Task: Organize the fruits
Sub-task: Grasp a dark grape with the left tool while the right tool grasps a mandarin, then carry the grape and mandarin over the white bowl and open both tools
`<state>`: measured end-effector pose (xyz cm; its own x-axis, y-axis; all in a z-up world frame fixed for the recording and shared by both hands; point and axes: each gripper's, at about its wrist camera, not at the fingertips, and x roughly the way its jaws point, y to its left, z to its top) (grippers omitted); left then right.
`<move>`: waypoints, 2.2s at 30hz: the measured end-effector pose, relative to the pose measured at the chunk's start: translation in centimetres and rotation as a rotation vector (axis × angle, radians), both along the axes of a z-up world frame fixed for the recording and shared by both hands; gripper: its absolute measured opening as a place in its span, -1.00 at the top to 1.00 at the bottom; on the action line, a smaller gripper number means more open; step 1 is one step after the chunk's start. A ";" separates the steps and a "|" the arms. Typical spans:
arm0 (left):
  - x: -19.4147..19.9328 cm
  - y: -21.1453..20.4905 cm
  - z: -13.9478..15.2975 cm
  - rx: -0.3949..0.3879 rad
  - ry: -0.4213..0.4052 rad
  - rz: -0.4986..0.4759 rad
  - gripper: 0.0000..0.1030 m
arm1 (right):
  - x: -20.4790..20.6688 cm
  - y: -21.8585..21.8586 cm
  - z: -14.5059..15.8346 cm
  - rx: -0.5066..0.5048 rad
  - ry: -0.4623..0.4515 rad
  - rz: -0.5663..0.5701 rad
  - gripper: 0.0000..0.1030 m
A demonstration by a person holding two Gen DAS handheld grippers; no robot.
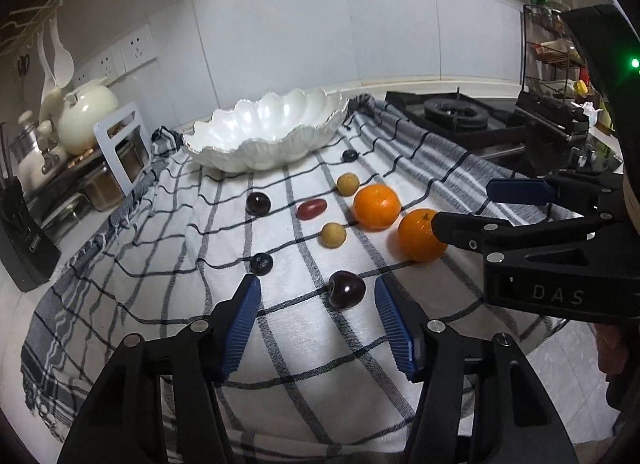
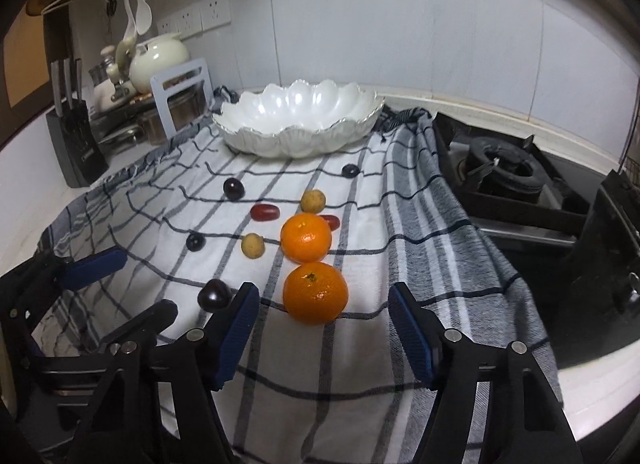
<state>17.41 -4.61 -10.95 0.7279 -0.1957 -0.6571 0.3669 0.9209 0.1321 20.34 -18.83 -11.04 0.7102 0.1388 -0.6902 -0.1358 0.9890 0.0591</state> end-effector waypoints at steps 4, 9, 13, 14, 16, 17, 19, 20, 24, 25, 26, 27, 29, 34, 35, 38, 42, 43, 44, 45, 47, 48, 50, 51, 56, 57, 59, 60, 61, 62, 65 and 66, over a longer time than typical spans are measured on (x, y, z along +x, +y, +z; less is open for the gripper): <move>0.9 -0.3 -1.1 -0.015 0.036 0.021 -0.01 | 1.2 0.0 -0.9 0.000 0.022 0.048 -0.30; 1.4 -1.0 -2.4 -0.018 0.053 0.059 0.05 | 2.2 -0.4 -2.1 0.022 0.046 0.098 -0.26; 1.5 -1.8 -3.4 -0.004 0.059 0.060 0.10 | 2.8 -0.4 -3.1 0.020 0.065 0.144 -0.22; 1.5 -1.9 -3.4 -0.004 0.059 0.062 0.10 | 2.9 -0.4 -3.2 0.015 0.063 0.151 -0.22; 1.6 -2.0 -3.6 -0.007 0.061 0.066 0.14 | 3.0 -0.3 -3.4 0.025 0.064 0.170 -0.22; 1.7 -2.1 -3.7 -0.012 0.063 0.066 0.14 | 3.1 -0.2 -3.5 0.029 0.062 0.177 -0.20; 1.9 -2.2 -3.8 -0.014 0.064 0.060 0.17 | 3.3 -0.1 -3.6 0.027 0.061 0.188 -0.17; 2.0 -2.3 -3.8 -0.012 0.061 0.058 0.18 | 3.3 -0.1 -3.7 0.030 0.060 0.192 -0.15; 2.6 -2.6 -4.2 0.002 0.069 0.055 0.29 | 3.6 -0.1 -3.9 0.026 0.052 0.199 -0.06; 2.8 -2.6 -4.3 0.001 0.076 0.056 0.32 | 3.8 -0.2 -4.0 0.027 0.055 0.199 -0.05; 3.0 -2.5 -4.4 -0.002 0.088 0.056 0.34 | 3.9 -0.2 -4.1 0.032 0.060 0.199 -0.02; 3.2 -2.5 -4.5 -0.003 0.092 0.060 0.37 | 4.0 -0.3 -4.2 0.037 0.066 0.199 0.01; 3.4 -2.3 -4.5 -0.017 0.102 0.063 0.43 | 4.2 -0.3 -4.2 0.033 0.071 0.197 0.04; 3.8 -1.8 -4.3 -0.072 0.133 0.084 0.48 | 4.2 -0.4 -4.3 0.057 0.082 0.186 0.07; 3.9 -1.7 -4.3 -0.083 0.140 0.094 0.48 | 4.2 -0.5 -4.3 0.062 0.086 0.186 0.07; 3.6 -1.5 -3.7 -0.106 0.140 0.111 0.48 | 4.0 -0.7 -4.0 0.076 0.093 0.191 0.07; 3.0 -1.3 -2.6 -0.119 0.122 0.127 0.48 | 3.6 -0.8 -3.3 0.083 0.087 0.196 0.07; 2.9 -1.3 -2.3 -0.124 0.117 0.133 0.48 | 3.5 -0.9 -3.0 0.085 0.083 0.198 0.07; 2.9 -1.2 -1.9 -0.129 0.112 0.138 0.48 | 3.4 -0.9 -2.7 0.085 0.078 0.200 0.07; 2.8 -1.1 -1.6 -0.135 0.107 0.144 0.48 | 3.4 -0.9 -2.4 0.086 0.072 0.203 0.07; 2.7 -1.1 -0.8 -0.141 0.090 0.156 0.48 | 3.3 -1.1 -1.7 0.086 0.056 0.203 0.07; 2.7 -1.1 -0.4 -0.141 0.080 0.161 0.48 | 3.2 -1.2 -1.4 0.085 0.048 0.203 0.07; 2.7 -1.0 0.3 -0.146 0.064 0.171 0.48 | 3.2 -1.4 -0.6 0.087 0.031 0.205 0.07; 2.6 -0.9 0.6 -0.153 0.057 0.177 0.48 | 3.2 -1.5 -0.3 0.088 0.023 0.207 0.07; 2.7 -0.7 2.7 -0.179 0.000 0.205 0.48 | 3.2 -1.8 1.6 0.082 -0.034 0.214 0.07; 2.7 -0.7 3.1 -0.181 -0.010 0.207 0.48 | 3.3 -1.9 2.0 0.082 -0.044 0.214 0.07; 2.9 -0.6 3.8 -0.190 -0.031 0.208 0.48 | 3.3 -1.9 2.7 0.082 -0.067 0.211 0.07; 2.9 -0.6 4.0 -0.192 -0.037 0.211 0.48 | 3.4 -1.9 3.0 0.082 -0.077 0.211 0.07; 3.0 -0.6 4.3 -0.194 -0.045 0.210 0.48 | 3.5 -1.9 3.4 0.083 -0.087 0.212 0.07; 3.2 -0.6 4.7 -0.190 -0.059 0.209 0.48 | 3.6 -1.9 3.7 0.085 -0.095 0.212 0.07; 3.6 -0.6 5.4 -0.179 -0.096 0.206 0.48 | 4.1 -1.7 4.5 0.085 -0.121 0.217 0.07; 3.9 -0.6 5.7 -0.182 -0.103 0.205 0.48 | 4.3 -1.6 4.7 0.086 -0.129 0.216 0.07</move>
